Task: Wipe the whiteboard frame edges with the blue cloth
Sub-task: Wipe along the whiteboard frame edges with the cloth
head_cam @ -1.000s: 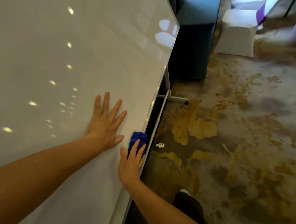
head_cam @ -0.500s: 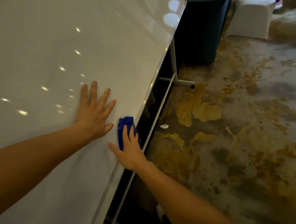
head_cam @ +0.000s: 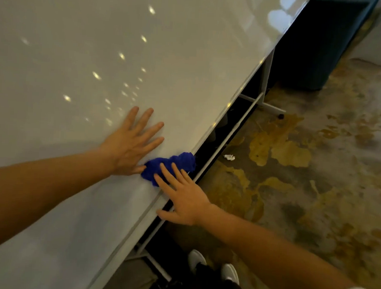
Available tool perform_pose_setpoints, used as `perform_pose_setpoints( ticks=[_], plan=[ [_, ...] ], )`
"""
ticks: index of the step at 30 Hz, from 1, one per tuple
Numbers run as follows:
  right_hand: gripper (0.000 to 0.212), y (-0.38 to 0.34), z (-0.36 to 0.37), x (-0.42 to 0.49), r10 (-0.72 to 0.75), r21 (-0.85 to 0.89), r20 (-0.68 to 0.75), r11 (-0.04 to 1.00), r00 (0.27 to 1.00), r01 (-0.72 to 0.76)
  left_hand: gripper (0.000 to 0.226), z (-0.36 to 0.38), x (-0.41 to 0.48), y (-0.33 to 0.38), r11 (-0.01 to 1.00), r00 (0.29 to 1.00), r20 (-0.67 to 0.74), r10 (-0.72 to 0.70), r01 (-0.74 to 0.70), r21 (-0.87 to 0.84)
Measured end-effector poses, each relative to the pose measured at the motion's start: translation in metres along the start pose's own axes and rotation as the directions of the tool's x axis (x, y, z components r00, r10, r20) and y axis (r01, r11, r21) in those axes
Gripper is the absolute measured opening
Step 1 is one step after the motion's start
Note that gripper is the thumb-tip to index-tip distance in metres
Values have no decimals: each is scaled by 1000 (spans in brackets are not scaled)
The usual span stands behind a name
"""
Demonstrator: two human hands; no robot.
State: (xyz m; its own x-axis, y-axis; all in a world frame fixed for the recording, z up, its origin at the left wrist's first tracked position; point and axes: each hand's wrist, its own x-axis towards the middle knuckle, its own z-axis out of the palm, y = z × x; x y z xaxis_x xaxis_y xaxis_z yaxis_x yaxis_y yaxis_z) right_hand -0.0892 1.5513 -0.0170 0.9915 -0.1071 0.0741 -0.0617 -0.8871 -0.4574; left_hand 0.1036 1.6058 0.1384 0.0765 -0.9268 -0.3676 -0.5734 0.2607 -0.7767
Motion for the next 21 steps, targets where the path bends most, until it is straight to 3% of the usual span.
perform_pose_setpoints(
  ticks=[2, 5, 11, 15, 19, 21],
  plan=[
    [89, -2, 6, -13, -169, -113, 124, 977, 978, 183, 89, 3, -19, -1, 1000, 1000, -3, 10, -10, 0],
    [85, -24, 19, -25, -364, -126, 286, 903, 887, 411, 81, 7, -40, -7, 1000, 1000, -24, -12, 12, -21],
    [80, -77, 43, -17, -414, -142, 444, 843, 795, 518, 78, 9, -75, -16, 980, 983, -57, -176, 170, -99],
    [82, -104, 57, -11, -488, -154, 522, 753, 699, 640, 79, 6, -105, -1, 920, 945, 11, -326, 320, -225],
    [82, -88, 53, 2, -525, -179, 567, 674, 635, 717, 82, 4, -136, 33, 785, 836, 143, -529, 547, -290],
    [84, -66, 42, 7, -497, -226, 557, 680, 665, 698, 85, 3, -149, 51, 722, 775, 218, -593, 632, -283]
  ],
)
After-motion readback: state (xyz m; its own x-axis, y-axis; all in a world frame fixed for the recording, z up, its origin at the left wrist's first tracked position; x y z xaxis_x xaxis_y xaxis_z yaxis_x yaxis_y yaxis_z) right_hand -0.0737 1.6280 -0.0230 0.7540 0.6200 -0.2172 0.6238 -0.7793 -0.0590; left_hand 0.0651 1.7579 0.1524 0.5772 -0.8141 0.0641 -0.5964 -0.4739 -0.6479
